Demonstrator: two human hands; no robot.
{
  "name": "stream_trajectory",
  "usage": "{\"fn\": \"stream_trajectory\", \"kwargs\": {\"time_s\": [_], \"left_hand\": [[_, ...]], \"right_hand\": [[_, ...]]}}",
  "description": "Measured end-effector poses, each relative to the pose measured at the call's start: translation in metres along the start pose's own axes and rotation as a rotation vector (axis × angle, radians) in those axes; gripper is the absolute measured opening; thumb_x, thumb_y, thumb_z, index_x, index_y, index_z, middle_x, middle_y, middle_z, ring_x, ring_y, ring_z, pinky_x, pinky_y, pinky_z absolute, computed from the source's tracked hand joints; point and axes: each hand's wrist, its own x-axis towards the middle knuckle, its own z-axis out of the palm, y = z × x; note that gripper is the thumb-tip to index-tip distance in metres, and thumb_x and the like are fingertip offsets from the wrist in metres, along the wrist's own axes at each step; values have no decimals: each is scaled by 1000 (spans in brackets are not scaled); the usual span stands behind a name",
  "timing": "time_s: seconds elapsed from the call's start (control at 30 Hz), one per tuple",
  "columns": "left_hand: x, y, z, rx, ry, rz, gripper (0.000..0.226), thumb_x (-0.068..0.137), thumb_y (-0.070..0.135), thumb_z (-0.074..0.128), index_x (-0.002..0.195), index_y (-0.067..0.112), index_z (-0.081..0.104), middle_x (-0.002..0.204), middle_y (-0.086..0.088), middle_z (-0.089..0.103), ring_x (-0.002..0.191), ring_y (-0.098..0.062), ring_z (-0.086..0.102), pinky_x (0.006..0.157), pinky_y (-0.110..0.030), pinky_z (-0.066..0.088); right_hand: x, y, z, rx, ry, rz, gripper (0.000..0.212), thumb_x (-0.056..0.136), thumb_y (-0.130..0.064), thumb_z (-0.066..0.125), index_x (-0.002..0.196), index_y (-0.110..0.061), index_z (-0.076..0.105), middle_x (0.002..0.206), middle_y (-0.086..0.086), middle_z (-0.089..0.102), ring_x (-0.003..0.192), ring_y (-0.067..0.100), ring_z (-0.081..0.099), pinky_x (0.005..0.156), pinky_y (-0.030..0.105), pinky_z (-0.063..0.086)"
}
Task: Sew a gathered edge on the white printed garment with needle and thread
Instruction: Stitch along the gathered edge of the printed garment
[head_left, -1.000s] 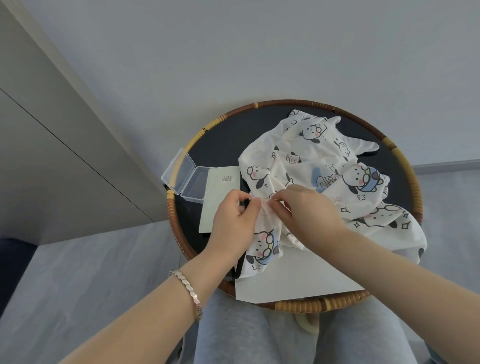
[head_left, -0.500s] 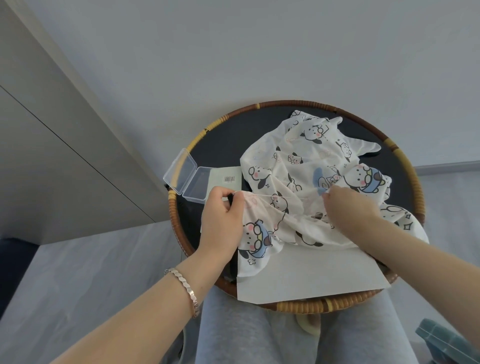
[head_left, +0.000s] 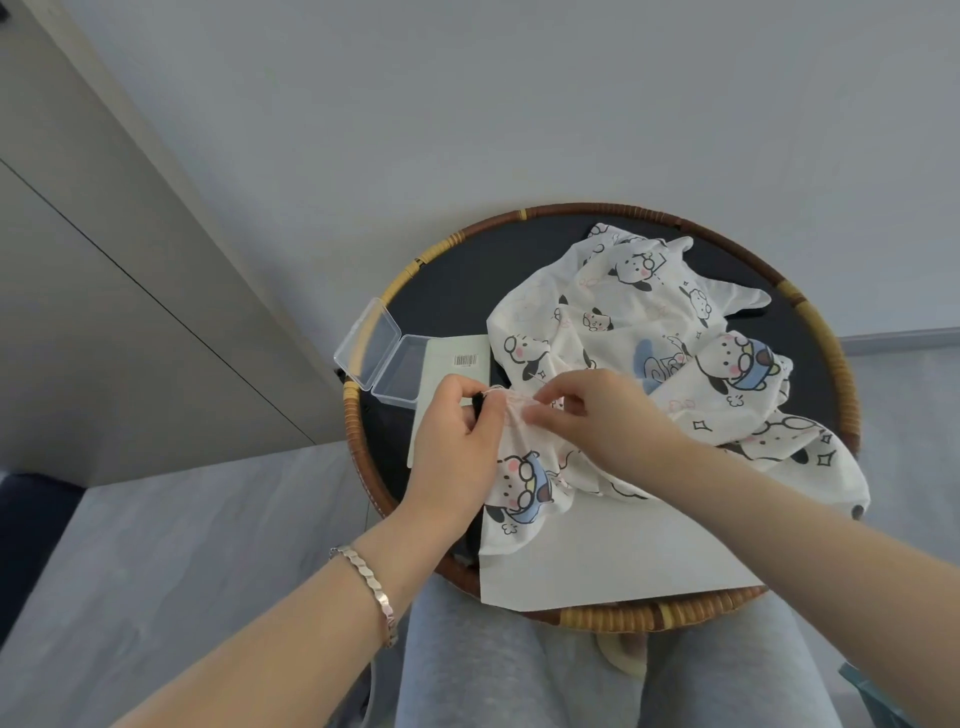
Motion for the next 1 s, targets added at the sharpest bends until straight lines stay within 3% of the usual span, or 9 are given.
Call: {"fn": "stream_trajectory", "kwargs": {"time_s": [0.13, 0.37, 0.53, 0.7, 0.77, 0.87, 1.0], "left_hand": [[-1, -1, -1, 38, -9, 29, 9, 94, 21, 50, 88, 15, 49, 51, 6, 40, 40, 2, 43, 44, -7, 34], [-1, -4, 1, 71, 22, 20, 10, 94, 24, 48, 90, 15, 47, 60, 5, 45, 51, -6, 43, 47, -6, 36], [2, -4, -3, 68, 48, -12, 9, 95, 24, 47, 94, 16, 46, 74, 5, 52, 66, -6, 50, 55, -1, 39], [-1, -2, 1, 41, 12, 9, 11, 93, 25, 50, 92, 15, 48, 66, 3, 52, 56, -6, 48, 51, -5, 38], [-1, -1, 0, -3, -46, 7, 9, 93, 25, 51, 90, 16, 50, 62, 2, 53, 51, -5, 48, 49, -6, 37], [-2, 3, -2, -108, -183, 21, 5, 91, 23, 55, 86, 22, 55, 67, -2, 62, 56, 1, 55, 52, -7, 40], [-6, 3, -9, -156, -192, 70, 11, 86, 17, 62, 82, 27, 61, 81, 7, 66, 71, 1, 62, 61, -8, 46]], "right_hand": [[-3, 2, -3, -90, 61, 42, 27, 83, -46, 60, 76, -20, 64, 53, -8, 37, 51, 6, 36, 48, 20, 24], [-11, 18, -19, -208, 99, 23, 30, 85, -46, 59, 76, -19, 67, 57, -7, 41, 54, 7, 40, 51, 24, 30], [-14, 28, -26, -287, -2, 135, 32, 83, -49, 58, 66, -22, 60, 53, -5, 39, 48, 8, 37, 48, 23, 27], [-13, 29, -24, -299, -57, 168, 26, 82, -52, 58, 75, -27, 59, 63, -11, 43, 60, 7, 45, 53, 23, 32], [-11, 25, -23, -201, 19, 118, 21, 80, -52, 61, 87, -31, 60, 65, -13, 41, 62, 4, 45, 56, 22, 33], [-7, 15, -19, 128, 1, 21, 17, 81, -40, 66, 93, -30, 63, 50, -10, 31, 40, 3, 35, 45, 12, 27], [-4, 7, -9, 268, -156, -34, 10, 82, -36, 65, 78, -26, 66, 39, -11, 25, 37, 5, 25, 41, 13, 23]]}}
